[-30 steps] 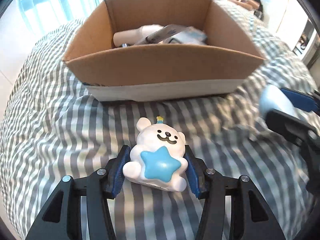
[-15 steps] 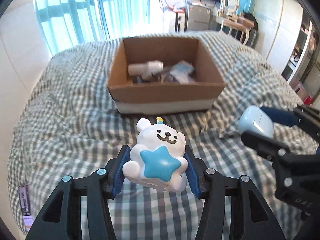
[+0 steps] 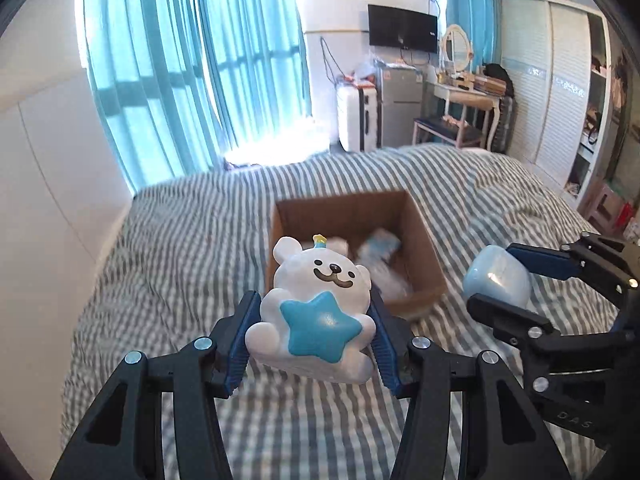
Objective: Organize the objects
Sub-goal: 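Carry the bear figurine and earbud case into the box and release both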
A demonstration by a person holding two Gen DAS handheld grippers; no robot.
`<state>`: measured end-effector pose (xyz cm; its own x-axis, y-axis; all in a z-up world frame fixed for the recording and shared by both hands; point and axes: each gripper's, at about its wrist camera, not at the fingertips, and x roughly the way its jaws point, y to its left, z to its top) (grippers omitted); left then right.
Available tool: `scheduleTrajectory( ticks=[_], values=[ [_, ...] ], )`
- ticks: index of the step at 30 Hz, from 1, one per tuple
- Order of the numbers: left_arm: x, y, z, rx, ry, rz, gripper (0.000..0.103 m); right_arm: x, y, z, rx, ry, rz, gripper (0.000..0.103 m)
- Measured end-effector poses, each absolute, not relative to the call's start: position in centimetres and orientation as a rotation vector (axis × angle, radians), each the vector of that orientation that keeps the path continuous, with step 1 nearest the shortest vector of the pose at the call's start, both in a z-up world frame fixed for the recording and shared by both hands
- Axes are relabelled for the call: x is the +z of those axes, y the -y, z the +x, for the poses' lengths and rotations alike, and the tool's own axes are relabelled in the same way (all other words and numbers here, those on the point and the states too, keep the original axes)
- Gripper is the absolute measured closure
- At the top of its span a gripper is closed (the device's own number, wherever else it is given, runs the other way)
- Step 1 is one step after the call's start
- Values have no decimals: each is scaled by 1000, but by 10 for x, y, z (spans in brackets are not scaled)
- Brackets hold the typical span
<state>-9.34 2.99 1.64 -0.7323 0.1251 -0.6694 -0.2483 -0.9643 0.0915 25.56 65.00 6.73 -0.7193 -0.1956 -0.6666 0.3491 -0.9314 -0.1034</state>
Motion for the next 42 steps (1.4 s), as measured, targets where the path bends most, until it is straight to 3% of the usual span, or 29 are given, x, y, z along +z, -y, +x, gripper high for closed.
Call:
scheduleTrajectory(
  ticks=[7,13,26,36,39,42],
  values=[
    [32,-38,-157,2763,-224,-978,49,95,-662,193,-2714,-243,931,52],
    [9,-50,-214,2725,-232,-980,49,86,-672,123,-2719,-131,977,52],
    [-92,-68,-295,2586,-290,-1127,49,-20,-686,15,-2674,-78,1234,52],
    [-127,-80,-301,2508,-340,-1196,49,-47,-695,10,-2646,-69,1268,52],
    [-128,-80,-296,2511,-359,-1191,42,-46,-697,12,-2641,-36,1275,51],
    [-122,-78,-291,2533,-366,-1189,13,-37,-701,19,-2657,14,1249,33]
  ],
)
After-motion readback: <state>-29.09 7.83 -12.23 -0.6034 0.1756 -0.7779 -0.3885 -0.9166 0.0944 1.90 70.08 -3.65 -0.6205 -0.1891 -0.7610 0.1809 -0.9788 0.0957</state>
